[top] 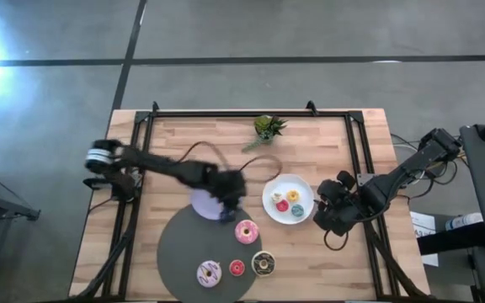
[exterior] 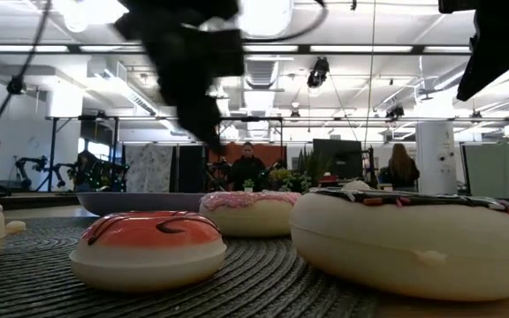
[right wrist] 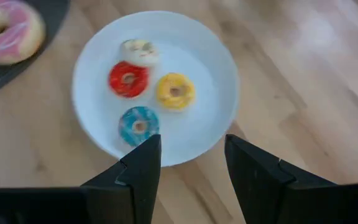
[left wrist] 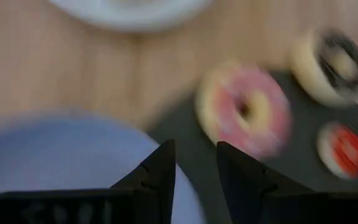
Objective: Pick & Place donuts
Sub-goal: Put the small orange donut on the white plate, then put the large pink donut on the purple plate
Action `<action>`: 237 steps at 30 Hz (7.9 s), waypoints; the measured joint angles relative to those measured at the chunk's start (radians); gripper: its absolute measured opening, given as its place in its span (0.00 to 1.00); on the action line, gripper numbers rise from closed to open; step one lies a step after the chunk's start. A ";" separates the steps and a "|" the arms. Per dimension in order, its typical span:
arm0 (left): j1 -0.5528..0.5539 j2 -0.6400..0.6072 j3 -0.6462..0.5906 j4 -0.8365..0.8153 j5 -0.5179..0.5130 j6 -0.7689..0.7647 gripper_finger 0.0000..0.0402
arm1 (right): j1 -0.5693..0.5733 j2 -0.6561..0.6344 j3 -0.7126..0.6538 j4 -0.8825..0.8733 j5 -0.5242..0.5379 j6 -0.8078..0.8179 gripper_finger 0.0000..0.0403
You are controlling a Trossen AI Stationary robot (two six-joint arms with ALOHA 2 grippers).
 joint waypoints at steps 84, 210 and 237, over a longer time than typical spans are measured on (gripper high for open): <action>0.063 0.241 0.297 0.217 -0.303 -0.185 0.00 | 0.073 -0.072 -0.043 0.149 0.028 -0.143 0.42; -0.211 0.281 0.419 -0.365 -0.346 -0.137 0.00 | 0.157 -0.097 -0.122 0.086 0.077 0.070 0.42; -0.011 -0.107 -0.211 -0.186 -0.284 -0.584 0.01 | 0.157 -0.097 -0.135 0.109 0.076 0.085 0.42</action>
